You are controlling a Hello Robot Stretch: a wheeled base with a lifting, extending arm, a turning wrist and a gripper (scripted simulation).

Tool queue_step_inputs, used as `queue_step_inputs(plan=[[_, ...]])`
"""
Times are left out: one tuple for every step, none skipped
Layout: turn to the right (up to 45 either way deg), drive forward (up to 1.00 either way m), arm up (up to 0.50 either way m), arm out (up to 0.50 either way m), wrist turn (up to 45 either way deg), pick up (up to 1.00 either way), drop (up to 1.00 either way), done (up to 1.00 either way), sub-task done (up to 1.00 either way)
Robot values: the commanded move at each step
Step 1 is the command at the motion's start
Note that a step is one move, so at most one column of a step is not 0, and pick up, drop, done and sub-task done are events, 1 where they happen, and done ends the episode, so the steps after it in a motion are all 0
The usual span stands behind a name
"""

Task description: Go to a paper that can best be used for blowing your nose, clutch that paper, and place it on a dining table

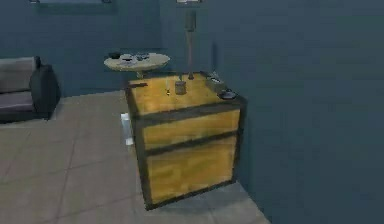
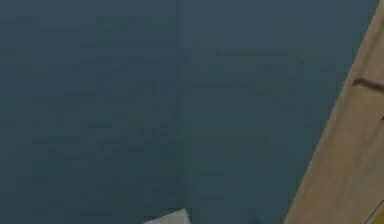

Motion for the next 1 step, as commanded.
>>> queue_step_inputs(plan=[[0.0, 0.7, 0.0, 0.0, 0.0, 0.0, 0.0, 0.0, 0.0]])
